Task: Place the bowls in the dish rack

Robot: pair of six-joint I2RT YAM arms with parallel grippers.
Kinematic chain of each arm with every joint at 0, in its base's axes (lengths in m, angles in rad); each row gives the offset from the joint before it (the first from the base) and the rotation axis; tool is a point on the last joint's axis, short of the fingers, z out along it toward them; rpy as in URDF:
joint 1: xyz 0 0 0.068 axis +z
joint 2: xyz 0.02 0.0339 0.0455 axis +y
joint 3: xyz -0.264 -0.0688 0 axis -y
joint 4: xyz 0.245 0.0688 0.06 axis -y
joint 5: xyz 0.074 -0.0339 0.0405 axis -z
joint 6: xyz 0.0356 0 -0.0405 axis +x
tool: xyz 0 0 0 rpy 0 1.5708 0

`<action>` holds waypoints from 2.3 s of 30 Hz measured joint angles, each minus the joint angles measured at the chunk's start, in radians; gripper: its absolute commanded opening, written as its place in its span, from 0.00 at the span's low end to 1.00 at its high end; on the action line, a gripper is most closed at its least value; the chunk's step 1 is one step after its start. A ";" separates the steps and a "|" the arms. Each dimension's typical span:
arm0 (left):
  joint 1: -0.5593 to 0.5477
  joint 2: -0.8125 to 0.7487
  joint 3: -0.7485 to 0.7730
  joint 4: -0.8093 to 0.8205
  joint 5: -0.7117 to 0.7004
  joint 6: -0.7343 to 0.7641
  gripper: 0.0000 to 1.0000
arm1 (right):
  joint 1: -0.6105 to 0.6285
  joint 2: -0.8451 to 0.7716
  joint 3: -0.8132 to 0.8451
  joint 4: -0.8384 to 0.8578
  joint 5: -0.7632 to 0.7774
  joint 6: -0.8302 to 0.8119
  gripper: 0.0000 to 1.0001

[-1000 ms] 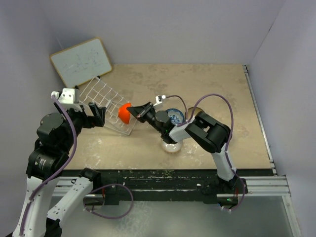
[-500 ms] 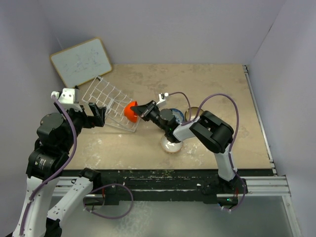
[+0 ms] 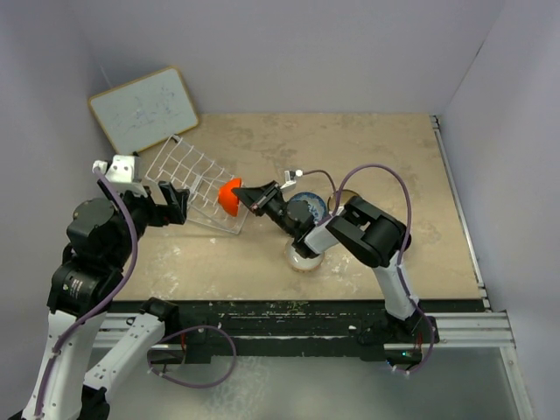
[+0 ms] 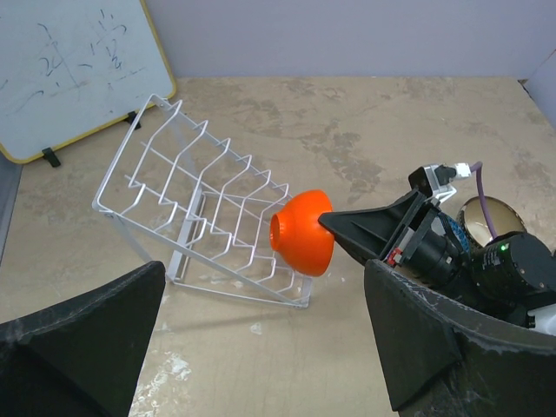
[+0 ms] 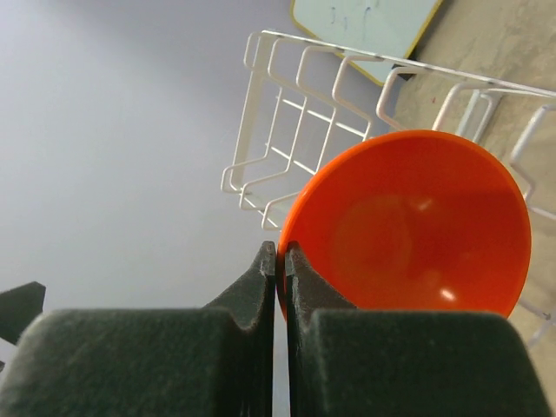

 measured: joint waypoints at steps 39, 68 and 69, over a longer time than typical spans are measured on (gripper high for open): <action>0.000 0.011 -0.027 0.027 0.016 0.000 0.99 | 0.031 0.020 -0.052 0.003 0.091 0.133 0.00; 0.000 0.093 0.064 0.007 0.135 0.044 0.99 | 0.131 -0.072 -0.121 0.005 0.308 0.208 0.00; 0.000 0.090 0.064 0.002 0.139 0.045 0.99 | 0.134 -0.069 -0.121 0.016 0.311 0.211 0.00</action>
